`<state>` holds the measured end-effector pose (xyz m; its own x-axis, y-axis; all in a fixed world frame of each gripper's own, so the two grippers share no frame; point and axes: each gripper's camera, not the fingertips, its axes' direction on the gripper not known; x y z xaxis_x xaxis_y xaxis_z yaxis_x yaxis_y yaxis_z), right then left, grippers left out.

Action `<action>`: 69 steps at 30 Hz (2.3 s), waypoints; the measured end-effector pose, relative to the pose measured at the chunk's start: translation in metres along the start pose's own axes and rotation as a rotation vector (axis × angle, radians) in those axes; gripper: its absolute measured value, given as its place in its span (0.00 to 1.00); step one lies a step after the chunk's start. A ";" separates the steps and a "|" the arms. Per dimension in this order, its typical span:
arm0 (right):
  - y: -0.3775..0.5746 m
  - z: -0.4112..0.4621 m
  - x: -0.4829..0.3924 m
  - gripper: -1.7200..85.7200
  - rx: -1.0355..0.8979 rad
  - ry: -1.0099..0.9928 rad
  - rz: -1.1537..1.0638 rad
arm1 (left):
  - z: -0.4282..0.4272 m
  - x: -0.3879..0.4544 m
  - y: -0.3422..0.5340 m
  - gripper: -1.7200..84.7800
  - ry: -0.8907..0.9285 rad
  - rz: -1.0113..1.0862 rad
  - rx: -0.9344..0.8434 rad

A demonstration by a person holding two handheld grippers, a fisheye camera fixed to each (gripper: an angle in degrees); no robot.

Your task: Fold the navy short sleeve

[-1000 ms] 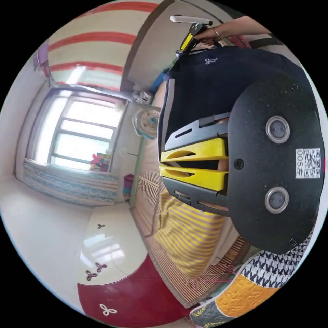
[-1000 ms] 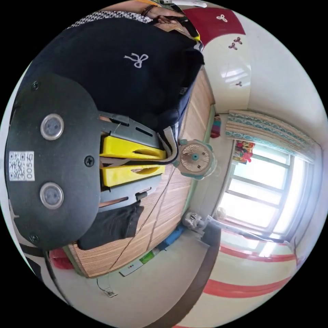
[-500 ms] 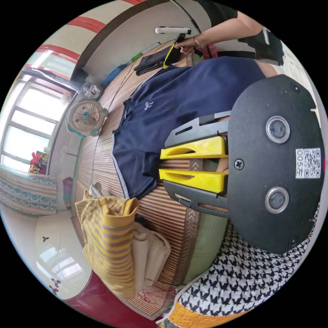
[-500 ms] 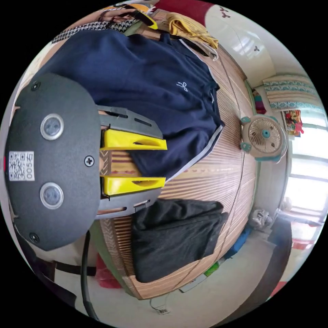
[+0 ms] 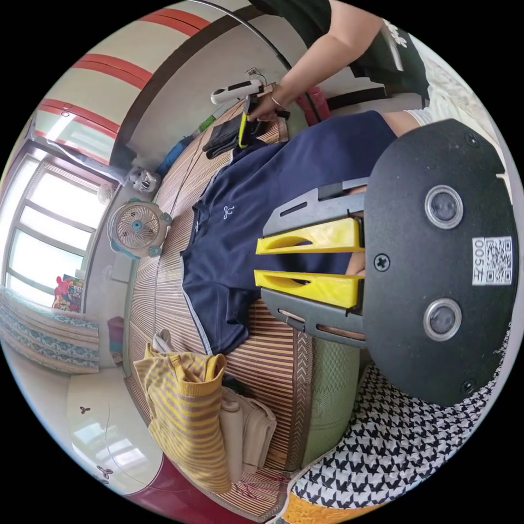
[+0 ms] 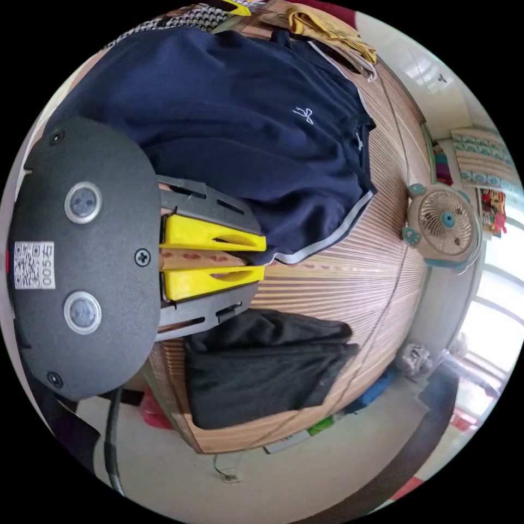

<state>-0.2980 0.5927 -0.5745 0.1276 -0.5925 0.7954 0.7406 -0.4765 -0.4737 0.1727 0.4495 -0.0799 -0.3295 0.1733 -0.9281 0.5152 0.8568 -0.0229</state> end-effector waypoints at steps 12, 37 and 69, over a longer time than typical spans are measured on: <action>-0.072 0.027 0.104 0.07 -0.130 0.255 0.235 | -0.012 0.020 0.028 0.09 0.066 0.093 -0.044; 0.297 -0.222 -0.097 0.16 0.171 -0.411 -0.331 | -0.082 0.103 0.166 0.15 0.179 0.539 -0.224; 0.378 -0.272 -0.137 0.19 0.232 -0.218 -0.270 | -0.153 0.118 0.197 0.05 0.121 0.513 -0.045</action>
<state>-0.2149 0.3177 -0.9654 0.0264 -0.3030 0.9526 0.8925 -0.4221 -0.1590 0.1143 0.7131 -0.1367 -0.1338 0.6282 -0.7665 0.6008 0.6665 0.4414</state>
